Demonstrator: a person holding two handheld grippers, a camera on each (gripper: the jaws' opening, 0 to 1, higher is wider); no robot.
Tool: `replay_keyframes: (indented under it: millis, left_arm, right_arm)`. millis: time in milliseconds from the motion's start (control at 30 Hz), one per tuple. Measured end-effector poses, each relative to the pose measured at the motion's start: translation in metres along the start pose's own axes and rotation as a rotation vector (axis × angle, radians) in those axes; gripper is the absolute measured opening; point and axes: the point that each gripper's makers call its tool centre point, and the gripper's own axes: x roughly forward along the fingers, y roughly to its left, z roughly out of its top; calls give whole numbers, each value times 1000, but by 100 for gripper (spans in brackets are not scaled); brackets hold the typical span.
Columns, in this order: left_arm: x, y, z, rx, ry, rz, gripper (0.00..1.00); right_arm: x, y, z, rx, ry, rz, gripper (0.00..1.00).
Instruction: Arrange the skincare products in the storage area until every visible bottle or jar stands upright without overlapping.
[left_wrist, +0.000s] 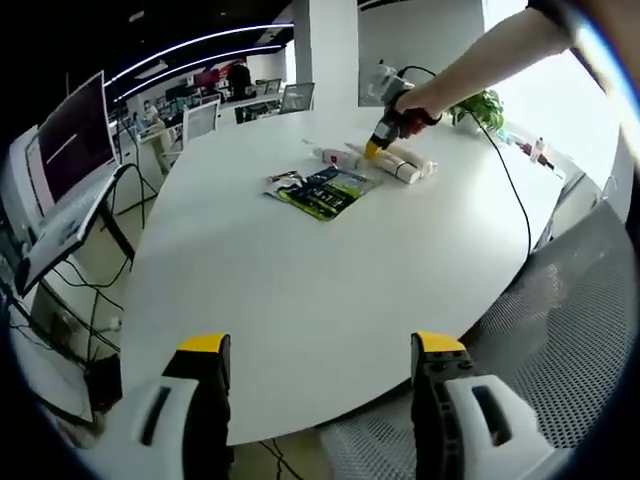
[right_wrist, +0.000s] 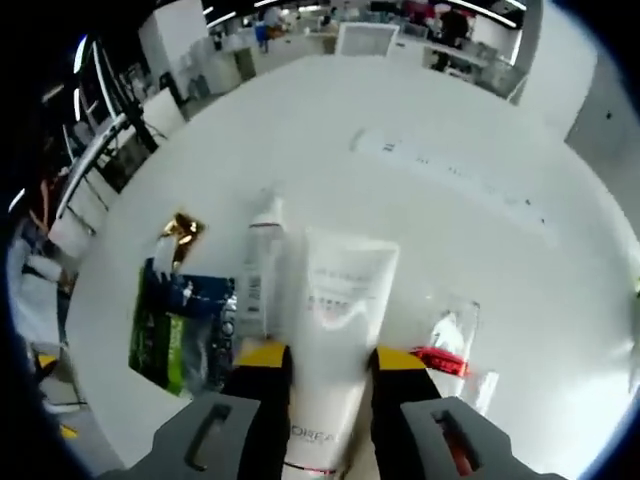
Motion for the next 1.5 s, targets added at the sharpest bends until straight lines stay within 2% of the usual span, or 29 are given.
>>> replay_keyframes:
  millis: [67, 200, 267, 333, 400, 533, 667, 800, 967, 1100, 1300, 1500]
  left_arm:
    - [0, 0, -1, 10, 5, 1, 68]
    - [0, -2, 1, 37, 3, -5, 68]
    - [0, -3, 1, 50, 2, -5, 68]
    - [0, -1, 2, 74, 4, 8, 69]
    - [-1, 0, 3, 107, 7, 22, 69]
    - [-1, 0, 5, 121, 0, 22, 70]
    - [-1, 0, 6, 137, -9, 23, 70]
    - [-1, 1, 8, 143, -15, 27, 70]
    - [-1, 1, 8, 148, -13, 27, 70]
    - [0, 0, 8, 158, -14, 24, 70]
    - [-2, -3, 15, 145, -59, 10, 71]
    - [-2, -7, 16, 154, -59, -4, 70]
  right_arm:
    - [-7, 2, 6, -21, -62, 9, 23]
    - [-26, 7, 6, -22, -129, 17, 23]
    - [-34, 14, 5, 20, -173, 68, 23]
    - [-43, 13, 5, 11, -234, 65, 23]
    - [-49, 15, -5, -1, -215, 55, 23]
    - [-61, 20, -17, -56, -243, 26, 23]
    - [-78, 28, -19, -47, -312, 24, 23]
    - [-102, 41, -19, -31, -412, 36, 23]
    - [-116, 53, -27, -36, -448, 48, 23]
    - [-129, 61, -35, -100, -478, 20, 23]
    - [-171, 87, -55, -115, -586, 47, 23]
    - [-195, 105, -66, -179, -628, 42, 23]
